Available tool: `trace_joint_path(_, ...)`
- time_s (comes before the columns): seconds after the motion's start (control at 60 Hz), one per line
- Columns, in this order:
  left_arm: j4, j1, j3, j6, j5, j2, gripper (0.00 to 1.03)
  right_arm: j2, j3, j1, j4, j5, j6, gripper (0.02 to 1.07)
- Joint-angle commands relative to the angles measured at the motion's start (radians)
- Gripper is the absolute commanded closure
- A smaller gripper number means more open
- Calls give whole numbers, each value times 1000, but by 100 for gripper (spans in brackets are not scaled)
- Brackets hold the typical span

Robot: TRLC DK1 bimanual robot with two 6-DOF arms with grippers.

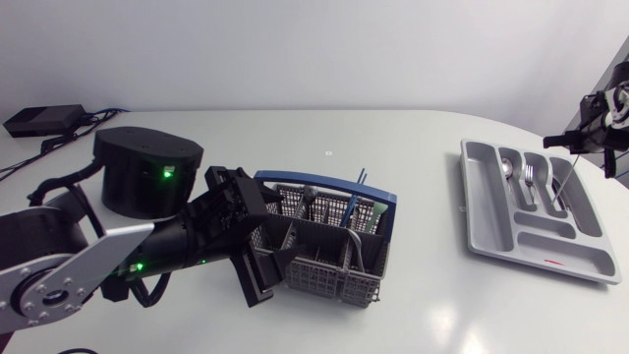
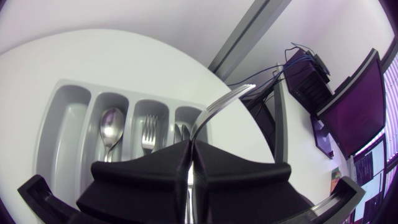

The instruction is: Sort the cutlery from the basket into the organizer compartments.

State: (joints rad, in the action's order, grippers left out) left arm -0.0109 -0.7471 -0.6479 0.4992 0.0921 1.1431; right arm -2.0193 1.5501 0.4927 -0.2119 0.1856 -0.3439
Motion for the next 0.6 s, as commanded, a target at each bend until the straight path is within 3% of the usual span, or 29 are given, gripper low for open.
trace_joint_path(0.0, -15, 6, 22, 19, 0, -13, 8, -53, 19, -5, -4, 18, -12, 101)
trace_joint_path(0.417, -15, 5, 21, 19, 0, -11, 8, -183, 97, -62, -55, 60, -32, 101)
trace_joint_path(0.517, -17, 5, 25, 19, 0, -16, 8, -211, 131, -68, -87, 61, -18, 87)
trace_joint_path(0.583, -23, 6, 25, 19, 0, -20, 8, -231, 151, -68, -104, 61, -10, 86)
